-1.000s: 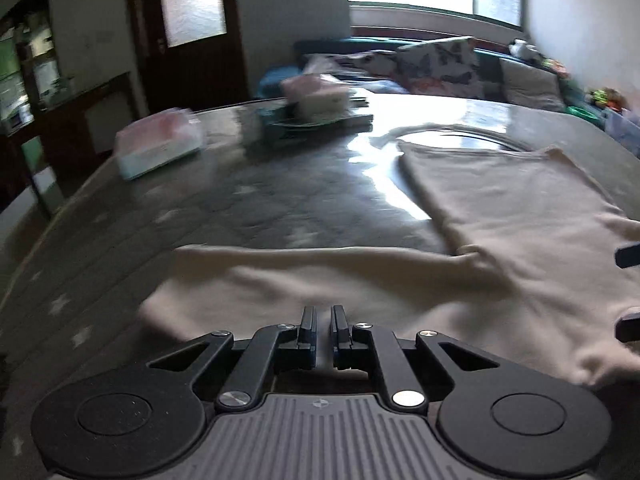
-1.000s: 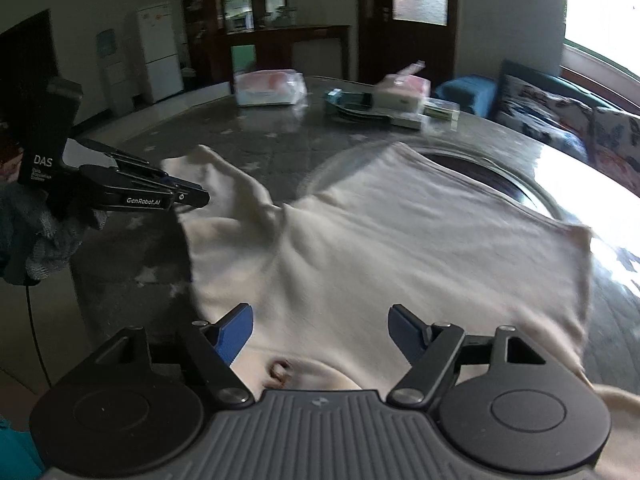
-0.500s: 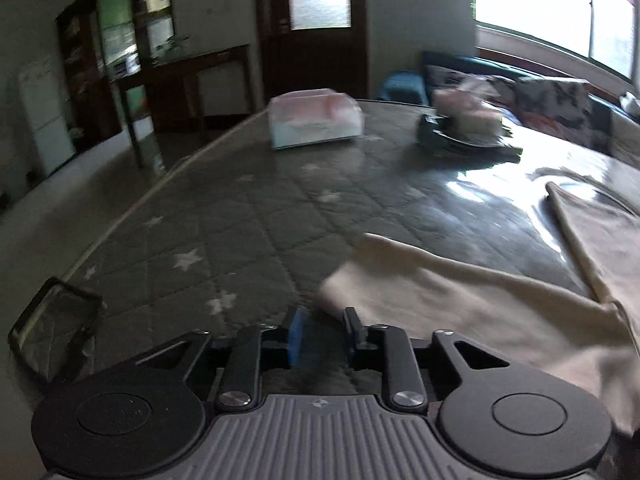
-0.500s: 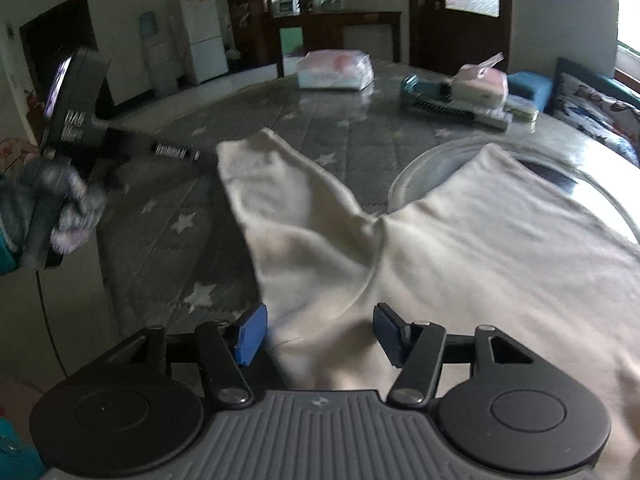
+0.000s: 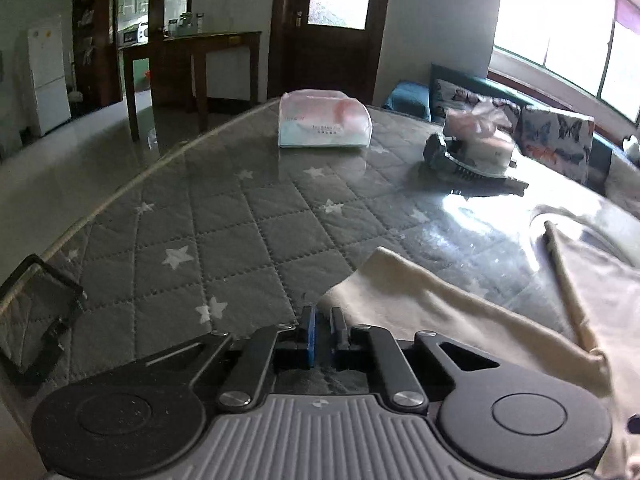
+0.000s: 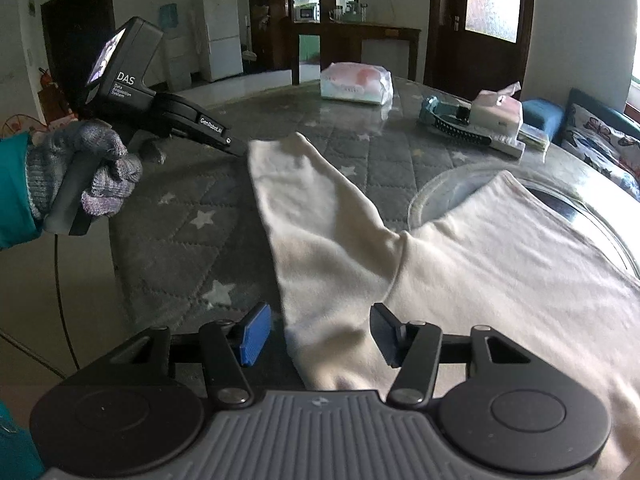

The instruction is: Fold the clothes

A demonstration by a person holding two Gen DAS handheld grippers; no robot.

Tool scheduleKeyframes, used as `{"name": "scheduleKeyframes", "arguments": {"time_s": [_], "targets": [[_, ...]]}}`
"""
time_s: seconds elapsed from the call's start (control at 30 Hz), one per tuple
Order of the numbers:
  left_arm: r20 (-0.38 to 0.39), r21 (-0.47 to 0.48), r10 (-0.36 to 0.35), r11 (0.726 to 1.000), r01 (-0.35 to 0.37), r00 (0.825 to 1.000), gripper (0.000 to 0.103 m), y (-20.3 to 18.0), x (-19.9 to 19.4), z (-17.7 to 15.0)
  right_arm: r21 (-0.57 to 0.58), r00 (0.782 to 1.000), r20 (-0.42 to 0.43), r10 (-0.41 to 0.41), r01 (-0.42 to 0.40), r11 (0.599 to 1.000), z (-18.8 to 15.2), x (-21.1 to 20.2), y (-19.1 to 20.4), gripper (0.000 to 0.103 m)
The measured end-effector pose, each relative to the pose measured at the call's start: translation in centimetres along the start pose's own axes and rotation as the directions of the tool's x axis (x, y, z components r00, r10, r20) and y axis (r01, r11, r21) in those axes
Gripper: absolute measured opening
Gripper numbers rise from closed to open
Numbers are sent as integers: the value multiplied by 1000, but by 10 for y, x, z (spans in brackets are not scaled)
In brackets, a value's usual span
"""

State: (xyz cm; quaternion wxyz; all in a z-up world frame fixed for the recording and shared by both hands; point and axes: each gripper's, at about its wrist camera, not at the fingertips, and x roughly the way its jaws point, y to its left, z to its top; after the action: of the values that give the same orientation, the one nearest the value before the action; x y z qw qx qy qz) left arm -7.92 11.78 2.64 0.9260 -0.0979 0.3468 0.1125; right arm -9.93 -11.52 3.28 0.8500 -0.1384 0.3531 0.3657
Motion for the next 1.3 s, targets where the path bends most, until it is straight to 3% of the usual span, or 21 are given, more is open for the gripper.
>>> {"name": "scheduleKeyframes", "arguments": {"time_s": [0.1, 0.2, 0.27, 0.3, 0.4, 0.5, 0.6, 0.77, 0.93, 1.03, 1.07, 1.1, 1.27, 1.3], "targets": [[2, -12, -33, 999, 33, 999, 28, -2, -5, -2, -7, 1000, -6, 17, -17, 1000, 1, 3, 2, 56], [0, 21, -5, 1000, 5, 1000, 32, -11, 0, -3, -18, 999, -24, 32, -32, 999, -1, 8, 6, 56], [-10, 24, 2, 1000, -2, 1000, 28, -13, 7, -2, -22, 999, -25, 35, -35, 999, -1, 9, 8, 56], [-12, 25, 9, 1000, -9, 1000, 16, -13, 10, -2, -24, 999, -25, 38, -38, 999, -2, 8, 9, 56], [1, 20, 25, 999, -25, 1000, 4, -14, 15, 0, -32, 999, -33, 40, -41, 999, -3, 8, 11, 56], [49, 5, 55, 998, -55, 997, 3, -13, 12, 5, -50, 999, -37, 40, -42, 998, -4, 8, 15, 56], [82, -9, 41, 999, -40, 996, 3, -12, 7, 9, -63, 999, -33, 42, -44, 997, -6, 8, 17, 56], [44, 12, 21, 1000, -22, 999, 4, -13, 13, 5, -53, 999, -25, 40, -42, 998, -5, 3, 16, 56], [37, -14, 10, 1000, -10, 999, 9, -7, 10, 4, -24, 999, -6, 38, -39, 999, -2, -7, 11, 56], [40, -23, 16, 1000, -15, 999, 29, -6, 5, 1, -15, 1000, 1, 26, -26, 1000, -3, -13, 7, 56], [41, -25, 17, 1000, -16, 999, 40, -6, 4, 0, -9, 1000, 5, 22, -22, 1000, -3, -15, 5, 56], [38, -24, 18, 1000, -17, 999, 43, -6, 4, -1, -4, 1000, 9, 20, -20, 1000, -3, -17, 4, 56], [10, -41, 30, 999, -30, 999, 41, -9, 13, -1, 16, 1000, 29, 3, -3, 1000, -3, -27, -1, 56], [14, -37, 31, 999, -31, 999, 33, -11, 14, -2, 19, 999, 32, -1, 1, 1000, -3, -28, -2, 56]]}}
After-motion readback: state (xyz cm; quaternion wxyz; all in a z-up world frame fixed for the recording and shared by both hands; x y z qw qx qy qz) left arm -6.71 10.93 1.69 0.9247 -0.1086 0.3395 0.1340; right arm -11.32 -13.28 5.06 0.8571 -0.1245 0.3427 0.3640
